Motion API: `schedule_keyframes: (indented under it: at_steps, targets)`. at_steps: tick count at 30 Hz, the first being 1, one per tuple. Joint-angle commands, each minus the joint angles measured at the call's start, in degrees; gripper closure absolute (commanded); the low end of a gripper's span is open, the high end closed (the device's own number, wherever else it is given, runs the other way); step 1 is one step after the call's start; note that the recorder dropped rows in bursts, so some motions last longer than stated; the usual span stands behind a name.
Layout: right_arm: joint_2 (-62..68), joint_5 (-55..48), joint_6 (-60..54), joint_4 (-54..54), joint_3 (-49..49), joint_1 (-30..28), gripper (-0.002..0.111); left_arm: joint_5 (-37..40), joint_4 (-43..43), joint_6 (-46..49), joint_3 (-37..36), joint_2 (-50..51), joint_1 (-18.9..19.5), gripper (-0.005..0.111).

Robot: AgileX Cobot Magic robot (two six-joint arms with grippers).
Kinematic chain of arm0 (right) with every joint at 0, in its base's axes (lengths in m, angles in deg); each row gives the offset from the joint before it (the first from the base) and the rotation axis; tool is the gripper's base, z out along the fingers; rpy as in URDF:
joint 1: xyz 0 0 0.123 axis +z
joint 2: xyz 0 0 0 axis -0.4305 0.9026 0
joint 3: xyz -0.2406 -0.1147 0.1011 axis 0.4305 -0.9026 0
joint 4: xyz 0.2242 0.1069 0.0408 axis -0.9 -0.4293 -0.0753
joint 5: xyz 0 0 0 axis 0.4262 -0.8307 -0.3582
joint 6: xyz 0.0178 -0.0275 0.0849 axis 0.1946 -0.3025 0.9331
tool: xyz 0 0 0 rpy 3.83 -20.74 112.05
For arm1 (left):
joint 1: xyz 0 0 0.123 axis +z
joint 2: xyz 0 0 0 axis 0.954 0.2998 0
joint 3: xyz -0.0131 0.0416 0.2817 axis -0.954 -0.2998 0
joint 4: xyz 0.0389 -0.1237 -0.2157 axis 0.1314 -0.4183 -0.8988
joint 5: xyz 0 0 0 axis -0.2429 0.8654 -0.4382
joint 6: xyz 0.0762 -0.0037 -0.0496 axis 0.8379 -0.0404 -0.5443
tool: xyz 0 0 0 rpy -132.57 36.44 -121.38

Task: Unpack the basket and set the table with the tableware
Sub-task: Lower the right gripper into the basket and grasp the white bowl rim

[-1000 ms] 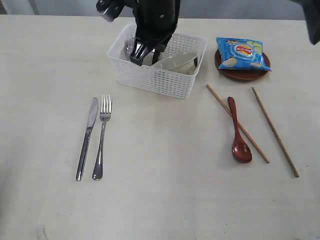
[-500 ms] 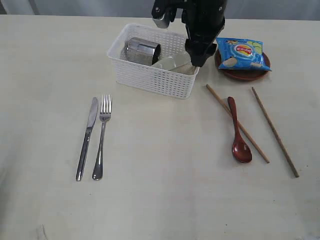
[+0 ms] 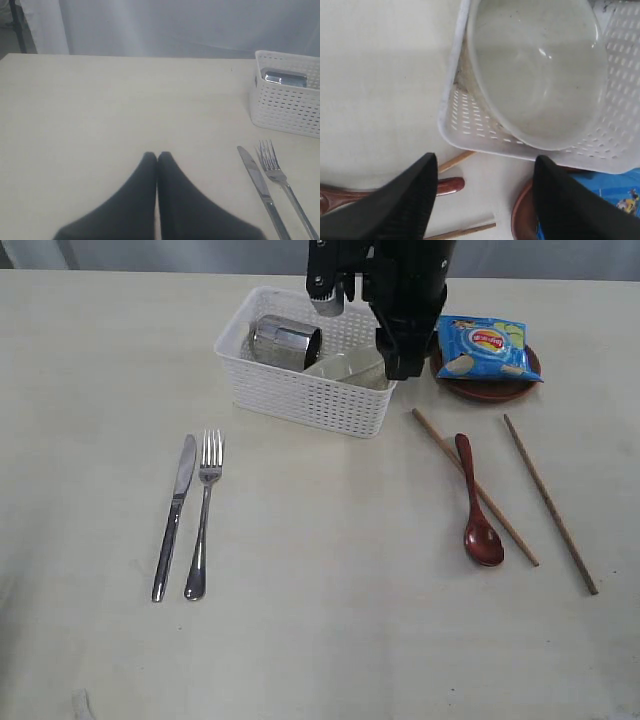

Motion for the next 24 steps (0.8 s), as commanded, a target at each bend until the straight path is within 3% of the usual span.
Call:
schedule_keyframes:
  at_steps: [1,24]
  targets:
    - [-0.6,1.1,-2.8,-0.8,-0.1,-0.4,0.054,-0.5,0.0,0.2,-0.2,-0.2,0.2,0.107]
    - [6.0,7.9,-4.7,0.3,-0.1,0.1,0.062,-0.5,0.0,0.2,-0.2,-0.2,0.2,0.107]
